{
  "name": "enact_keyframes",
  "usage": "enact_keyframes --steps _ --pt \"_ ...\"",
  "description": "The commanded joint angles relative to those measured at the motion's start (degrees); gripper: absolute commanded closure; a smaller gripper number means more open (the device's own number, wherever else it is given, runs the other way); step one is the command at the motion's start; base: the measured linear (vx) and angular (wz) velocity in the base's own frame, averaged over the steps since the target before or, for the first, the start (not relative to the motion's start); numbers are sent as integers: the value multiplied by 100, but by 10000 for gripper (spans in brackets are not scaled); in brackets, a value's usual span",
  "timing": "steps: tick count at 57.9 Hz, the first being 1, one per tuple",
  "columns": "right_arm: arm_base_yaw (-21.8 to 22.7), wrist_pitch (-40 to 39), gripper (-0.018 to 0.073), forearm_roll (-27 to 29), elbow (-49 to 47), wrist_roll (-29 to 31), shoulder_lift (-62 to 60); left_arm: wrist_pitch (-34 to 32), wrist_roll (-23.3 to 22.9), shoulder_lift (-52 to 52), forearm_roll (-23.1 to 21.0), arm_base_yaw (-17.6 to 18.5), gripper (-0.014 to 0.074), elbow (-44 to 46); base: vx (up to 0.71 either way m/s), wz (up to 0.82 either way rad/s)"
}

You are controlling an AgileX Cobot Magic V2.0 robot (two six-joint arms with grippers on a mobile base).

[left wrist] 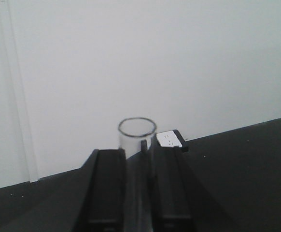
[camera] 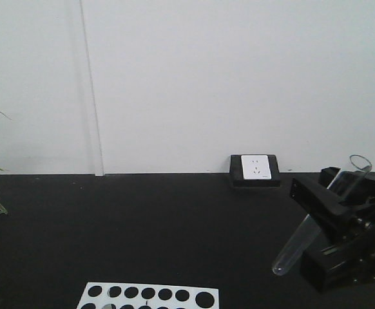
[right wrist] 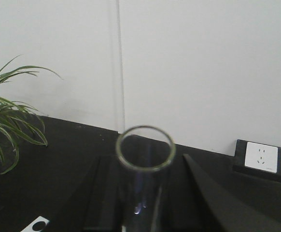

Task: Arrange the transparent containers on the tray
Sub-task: 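Lift the second clear tube out of the rack with the right gripper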

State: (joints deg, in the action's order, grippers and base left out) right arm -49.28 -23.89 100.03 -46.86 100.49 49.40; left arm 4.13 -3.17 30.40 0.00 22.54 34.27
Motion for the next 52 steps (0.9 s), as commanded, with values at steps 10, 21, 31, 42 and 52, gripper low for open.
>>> enact_keyframes --steps 10,21,31,42,52 --pt "8 312 358 123 -152 102 136 -459 -10 14 -52 27 468 206 0 0" --pt "8 306 358 129 -152 102 154 -495 -10 14 -52 27 468 206 0 0" --pt "8 306 358 143 -152 97 154 -495 -10 14 -52 27 468 206 0 0" --pt "8 306 358 143 -152 97 154 -495 -10 14 -52 27 468 206 0 0" --pt "8 306 358 143 -152 97 154 -495 -10 14 -52 27 468 206 0 0"
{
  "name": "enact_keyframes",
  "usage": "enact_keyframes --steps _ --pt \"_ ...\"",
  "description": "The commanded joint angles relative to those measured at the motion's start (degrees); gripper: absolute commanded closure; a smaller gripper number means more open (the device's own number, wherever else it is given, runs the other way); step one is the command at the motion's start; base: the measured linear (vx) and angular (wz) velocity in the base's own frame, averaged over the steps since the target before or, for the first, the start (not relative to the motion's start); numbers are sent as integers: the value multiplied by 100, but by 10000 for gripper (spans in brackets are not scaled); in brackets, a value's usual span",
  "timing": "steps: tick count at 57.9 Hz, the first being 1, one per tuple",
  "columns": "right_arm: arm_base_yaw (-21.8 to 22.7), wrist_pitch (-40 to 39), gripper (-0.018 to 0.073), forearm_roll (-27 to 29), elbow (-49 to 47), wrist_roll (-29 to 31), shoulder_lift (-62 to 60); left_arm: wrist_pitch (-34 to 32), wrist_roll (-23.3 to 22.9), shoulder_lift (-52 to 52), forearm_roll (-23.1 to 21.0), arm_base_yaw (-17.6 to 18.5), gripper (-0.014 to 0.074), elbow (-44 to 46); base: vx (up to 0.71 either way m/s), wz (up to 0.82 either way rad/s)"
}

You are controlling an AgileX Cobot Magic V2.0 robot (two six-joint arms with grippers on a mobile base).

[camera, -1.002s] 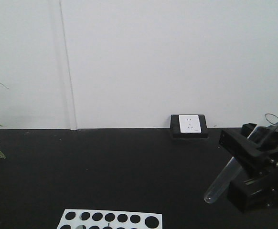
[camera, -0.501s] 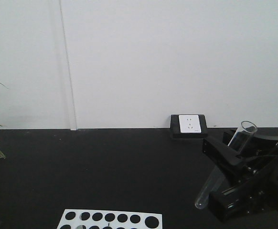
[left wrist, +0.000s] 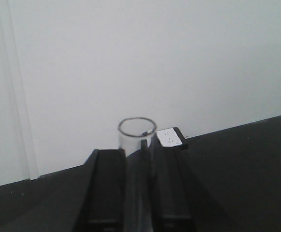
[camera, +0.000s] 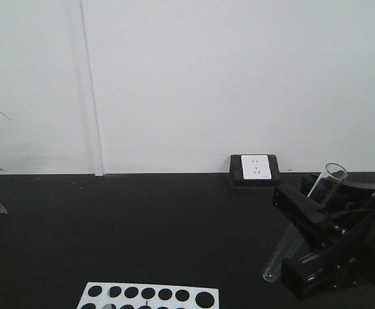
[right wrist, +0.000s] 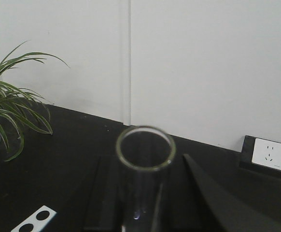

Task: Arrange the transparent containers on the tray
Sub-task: 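Lift the second clear tube out of the rack with the right gripper, then drive the base to the yellow tray while holding both tubes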

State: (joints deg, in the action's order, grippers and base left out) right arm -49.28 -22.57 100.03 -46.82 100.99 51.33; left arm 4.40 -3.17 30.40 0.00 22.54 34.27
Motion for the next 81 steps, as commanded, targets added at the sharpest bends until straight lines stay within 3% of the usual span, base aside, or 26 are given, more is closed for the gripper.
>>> enact_keyframes --steps 1,81 --pt "8 174 358 143 -157 47 -40 -522 -10 14 -52 27 468 206 0 0" --pt "8 174 358 143 -157 47 -40 -522 -10 14 -52 27 468 206 -2 0"
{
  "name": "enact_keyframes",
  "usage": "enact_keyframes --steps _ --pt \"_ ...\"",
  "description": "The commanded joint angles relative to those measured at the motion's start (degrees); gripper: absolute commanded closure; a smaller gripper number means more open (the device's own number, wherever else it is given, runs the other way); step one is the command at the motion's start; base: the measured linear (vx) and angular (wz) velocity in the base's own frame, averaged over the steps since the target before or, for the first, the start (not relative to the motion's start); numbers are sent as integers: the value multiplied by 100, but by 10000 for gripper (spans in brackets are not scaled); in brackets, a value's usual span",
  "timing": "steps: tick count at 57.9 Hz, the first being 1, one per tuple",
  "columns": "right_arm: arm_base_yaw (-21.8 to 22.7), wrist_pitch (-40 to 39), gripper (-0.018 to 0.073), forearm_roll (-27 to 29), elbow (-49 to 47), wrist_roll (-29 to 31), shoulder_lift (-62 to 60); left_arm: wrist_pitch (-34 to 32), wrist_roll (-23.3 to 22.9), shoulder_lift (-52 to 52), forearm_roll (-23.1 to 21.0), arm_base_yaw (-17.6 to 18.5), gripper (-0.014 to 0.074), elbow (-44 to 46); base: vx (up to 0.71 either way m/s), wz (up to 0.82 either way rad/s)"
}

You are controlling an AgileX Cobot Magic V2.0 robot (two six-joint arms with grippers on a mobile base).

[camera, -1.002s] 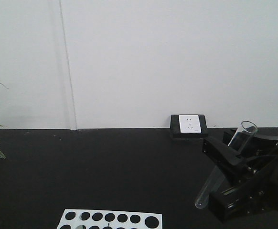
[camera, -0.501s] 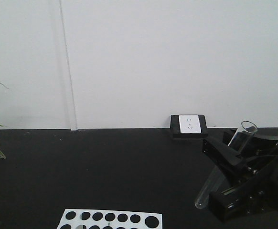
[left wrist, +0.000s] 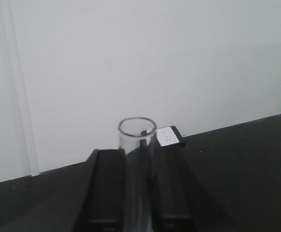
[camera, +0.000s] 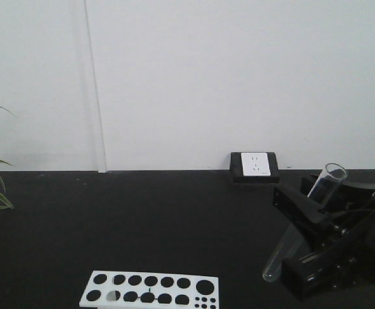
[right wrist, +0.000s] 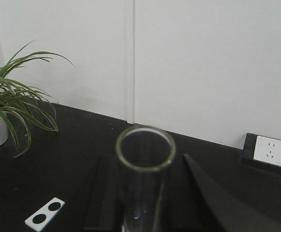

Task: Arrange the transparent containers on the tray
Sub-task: 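Drive the base to the yellow tray while holding both tubes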

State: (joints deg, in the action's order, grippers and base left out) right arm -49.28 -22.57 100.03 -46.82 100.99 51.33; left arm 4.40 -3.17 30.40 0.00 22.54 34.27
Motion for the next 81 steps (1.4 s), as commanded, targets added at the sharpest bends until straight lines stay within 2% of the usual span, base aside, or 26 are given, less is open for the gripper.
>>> enact_keyframes --steps 1,81 --pt "8 174 358 143 -157 47 -40 -522 -10 14 -52 27 468 206 -9 0" --pt "8 174 358 143 -157 37 -40 -522 -10 14 -52 27 468 206 -18 -1"
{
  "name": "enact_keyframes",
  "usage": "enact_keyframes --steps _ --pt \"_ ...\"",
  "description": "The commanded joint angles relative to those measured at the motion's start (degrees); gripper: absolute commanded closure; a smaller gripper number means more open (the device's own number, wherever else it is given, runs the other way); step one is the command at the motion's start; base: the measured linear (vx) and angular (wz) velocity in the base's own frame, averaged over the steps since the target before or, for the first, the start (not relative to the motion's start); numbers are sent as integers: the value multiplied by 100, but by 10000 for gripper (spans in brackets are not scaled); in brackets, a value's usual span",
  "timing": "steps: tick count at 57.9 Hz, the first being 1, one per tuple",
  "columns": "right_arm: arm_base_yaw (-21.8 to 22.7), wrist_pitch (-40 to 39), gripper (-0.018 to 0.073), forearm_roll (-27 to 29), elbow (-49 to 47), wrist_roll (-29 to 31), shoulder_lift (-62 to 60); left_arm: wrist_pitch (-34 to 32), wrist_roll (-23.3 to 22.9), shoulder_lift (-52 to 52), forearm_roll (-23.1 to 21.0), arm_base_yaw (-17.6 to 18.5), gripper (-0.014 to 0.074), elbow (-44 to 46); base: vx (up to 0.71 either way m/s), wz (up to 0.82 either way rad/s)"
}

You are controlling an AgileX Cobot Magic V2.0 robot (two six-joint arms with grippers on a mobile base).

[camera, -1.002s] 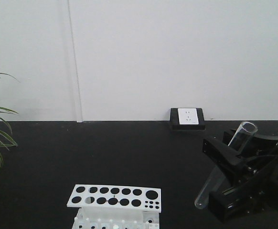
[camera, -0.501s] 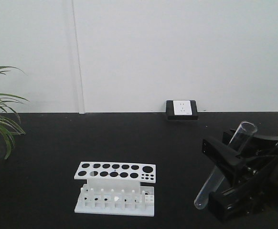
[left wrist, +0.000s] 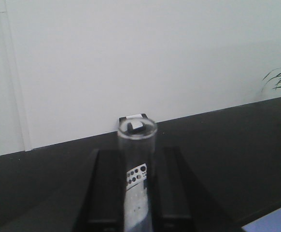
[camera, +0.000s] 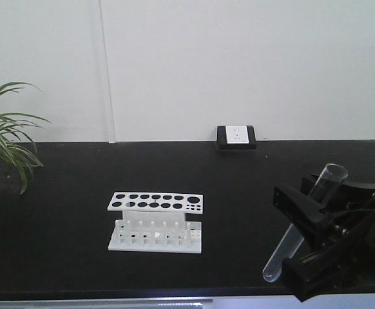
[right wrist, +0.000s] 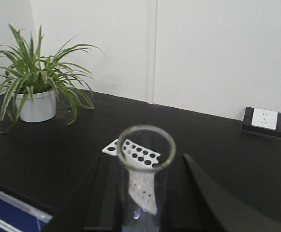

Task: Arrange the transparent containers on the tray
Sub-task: 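Drive the base to the yellow tray while holding both tubes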

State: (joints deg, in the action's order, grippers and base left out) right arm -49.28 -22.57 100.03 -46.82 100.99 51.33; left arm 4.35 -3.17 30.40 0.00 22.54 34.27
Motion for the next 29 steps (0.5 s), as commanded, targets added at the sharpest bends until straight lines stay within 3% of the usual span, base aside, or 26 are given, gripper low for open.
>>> enact_keyframes --steps 1,29 --pt "8 174 358 143 -157 37 -40 -516 -10 14 -52 27 468 206 -23 5" --pt "8 174 358 143 -157 37 -40 -516 -10 14 -52 27 468 206 -24 6"
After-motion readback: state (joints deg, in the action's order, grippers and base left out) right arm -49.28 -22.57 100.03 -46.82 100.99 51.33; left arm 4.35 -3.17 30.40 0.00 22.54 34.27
